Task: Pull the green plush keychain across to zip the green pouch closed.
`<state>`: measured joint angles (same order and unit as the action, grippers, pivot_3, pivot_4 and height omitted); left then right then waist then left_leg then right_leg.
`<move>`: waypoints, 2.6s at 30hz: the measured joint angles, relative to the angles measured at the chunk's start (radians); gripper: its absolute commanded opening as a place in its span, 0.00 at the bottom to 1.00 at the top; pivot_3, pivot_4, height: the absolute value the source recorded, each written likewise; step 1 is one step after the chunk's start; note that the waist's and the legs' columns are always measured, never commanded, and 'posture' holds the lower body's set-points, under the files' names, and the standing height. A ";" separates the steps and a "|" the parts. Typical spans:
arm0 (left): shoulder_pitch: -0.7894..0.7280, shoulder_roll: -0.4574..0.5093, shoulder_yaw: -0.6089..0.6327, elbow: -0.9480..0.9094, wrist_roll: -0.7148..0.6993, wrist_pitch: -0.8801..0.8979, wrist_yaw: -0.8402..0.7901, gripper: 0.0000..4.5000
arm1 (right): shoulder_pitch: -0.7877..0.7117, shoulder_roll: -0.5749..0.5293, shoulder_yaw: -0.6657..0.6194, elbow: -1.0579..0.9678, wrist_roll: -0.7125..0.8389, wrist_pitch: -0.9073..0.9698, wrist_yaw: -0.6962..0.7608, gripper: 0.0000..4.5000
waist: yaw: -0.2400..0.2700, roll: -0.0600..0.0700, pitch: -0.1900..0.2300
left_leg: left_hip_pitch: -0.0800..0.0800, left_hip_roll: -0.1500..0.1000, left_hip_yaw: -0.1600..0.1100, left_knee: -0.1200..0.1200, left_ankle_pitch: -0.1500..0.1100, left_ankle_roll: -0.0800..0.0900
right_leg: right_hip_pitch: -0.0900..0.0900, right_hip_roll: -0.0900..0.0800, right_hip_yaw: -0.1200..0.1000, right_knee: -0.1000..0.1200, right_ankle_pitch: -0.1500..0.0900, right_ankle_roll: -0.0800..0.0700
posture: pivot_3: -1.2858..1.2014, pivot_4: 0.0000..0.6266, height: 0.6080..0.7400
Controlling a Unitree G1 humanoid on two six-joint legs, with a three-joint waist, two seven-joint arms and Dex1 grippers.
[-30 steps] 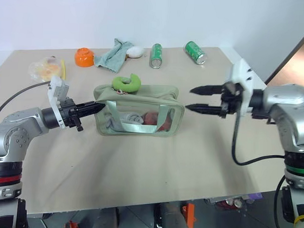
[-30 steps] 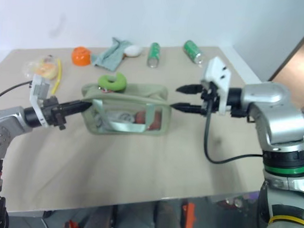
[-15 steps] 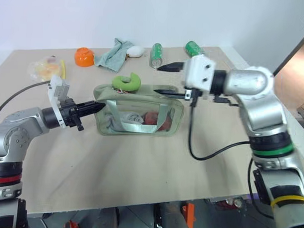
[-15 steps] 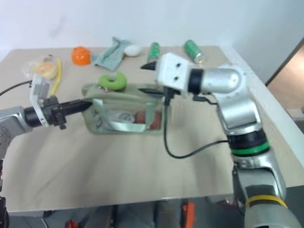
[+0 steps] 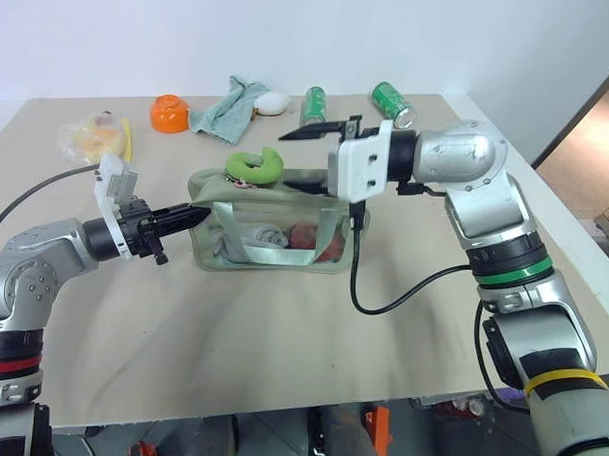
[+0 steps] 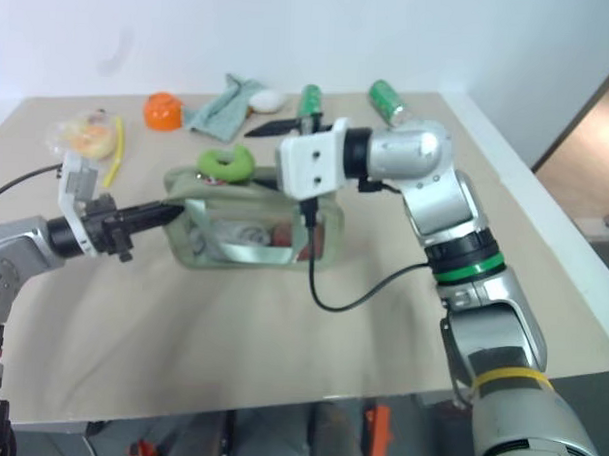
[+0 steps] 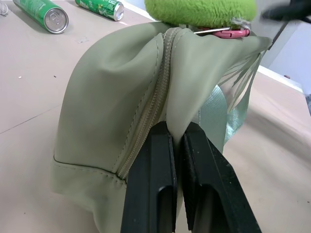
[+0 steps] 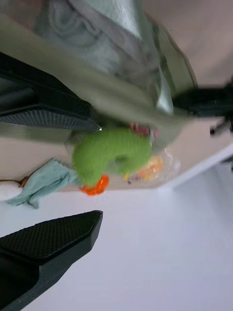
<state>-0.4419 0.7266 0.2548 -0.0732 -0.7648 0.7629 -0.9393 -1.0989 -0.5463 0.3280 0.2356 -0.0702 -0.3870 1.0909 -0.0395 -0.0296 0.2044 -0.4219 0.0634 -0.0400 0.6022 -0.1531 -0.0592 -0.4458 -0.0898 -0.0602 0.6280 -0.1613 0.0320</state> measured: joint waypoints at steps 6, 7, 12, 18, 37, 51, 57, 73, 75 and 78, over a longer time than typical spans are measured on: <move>0.004 0.000 0.000 -0.007 -0.005 0.001 0.016 0.00 | -0.025 0.000 0.019 0.067 -0.037 -0.115 0.013 0.59 | 0.000 0.000 0.000 | 0.000 0.000 0.000 0.000 0.000 0.000 | 0.000 0.000 0.000 0.000 0.000 0.000 | 0.52 0.24 1.00; 0.005 0.000 0.001 -0.009 -0.008 0.002 0.018 0.00 | -0.033 0.002 0.019 0.083 -0.045 -0.128 0.013 0.59 | 0.000 0.000 0.000 | 0.000 0.000 0.000 0.000 0.000 0.000 | 0.000 0.000 0.000 0.000 0.000 0.000 | 0.52 0.24 1.00; 0.011 0.000 0.008 -0.015 -0.015 0.004 0.024 0.00 | -0.063 0.031 0.019 0.144 -0.064 -0.169 0.004 0.59 | -0.001 0.000 0.000 | 0.000 0.000 0.000 0.000 0.000 0.000 | 0.000 0.000 0.000 0.000 0.000 0.000 | 0.52 0.24 1.00; 0.013 0.000 0.010 -0.016 -0.023 0.007 0.036 0.00 | -0.098 0.063 0.021 0.195 -0.078 -0.200 -0.004 0.59 | -0.001 0.000 0.000 | 0.000 0.000 0.000 0.000 0.000 0.000 | 0.000 0.000 0.000 0.000 0.000 0.000 | 0.52 0.24 1.00; 0.038 -0.002 0.021 -0.039 -0.052 0.009 0.071 0.00 | -0.143 0.117 0.048 0.330 -0.111 -0.265 -0.009 0.01 | -0.003 0.000 0.000 | 0.000 0.000 0.000 0.000 0.000 0.000 | 0.000 0.000 0.000 0.001 0.000 0.000 | 0.52 0.24 1.00; 0.017 -0.011 0.013 -0.015 -0.057 0.006 0.064 0.00 | -0.141 -0.054 -0.029 0.277 -0.053 -0.133 -0.006 0.01 | -0.002 0.000 0.000 | 0.000 0.000 0.000 0.000 0.000 0.000 | 0.000 0.000 0.000 0.000 0.000 0.000 | 0.52 0.24 1.00; -0.004 -0.013 -0.004 0.006 -0.045 0.002 0.057 0.00 | -0.142 -0.159 -0.036 0.279 -0.095 -0.137 -0.044 0.01 | 0.004 0.000 0.000 | 0.000 0.000 0.000 0.000 0.000 0.000 | 0.000 0.000 0.001 0.000 0.000 0.000 | 0.52 0.24 1.00; -0.008 -0.027 -0.021 -0.011 -0.053 0.007 0.051 0.00 | 0.203 -0.411 -0.036 0.348 -0.351 -0.113 -0.300 0.01 | 0.016 0.000 0.000 | 0.001 0.000 0.009 0.001 0.000 0.000 | -0.002 0.000 0.008 -0.001 0.001 0.002 | 0.52 0.24 1.00; -0.007 -0.027 -0.022 -0.017 -0.058 0.010 0.051 0.00 | 0.230 -0.405 -0.017 0.366 -0.374 -0.122 -0.343 0.01 | 0.017 0.000 0.000 | 0.002 0.000 0.009 0.001 0.000 0.000 | -0.002 0.000 0.009 -0.001 0.002 0.003 | 0.52 0.24 1.00; -0.006 -0.027 -0.023 -0.017 -0.060 0.018 0.052 0.00 | 0.268 -0.382 -0.010 0.369 -0.401 -0.125 -0.404 0.01 | 0.017 -0.001 0.000 | 0.002 0.000 0.009 0.002 0.000 0.000 | -0.001 0.000 0.009 -0.001 0.002 0.003 | 0.52 0.24 1.00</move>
<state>-0.4476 0.6993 0.2322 -0.0904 -0.8252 0.7812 -0.8870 -0.8313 -0.9285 0.3179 0.6049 -0.4707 -0.5122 0.6870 -0.0227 -0.0307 0.2044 -0.4202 0.0631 -0.0310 0.6043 -0.1531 -0.0593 -0.4466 -0.0899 -0.0513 0.6274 -0.1592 0.0353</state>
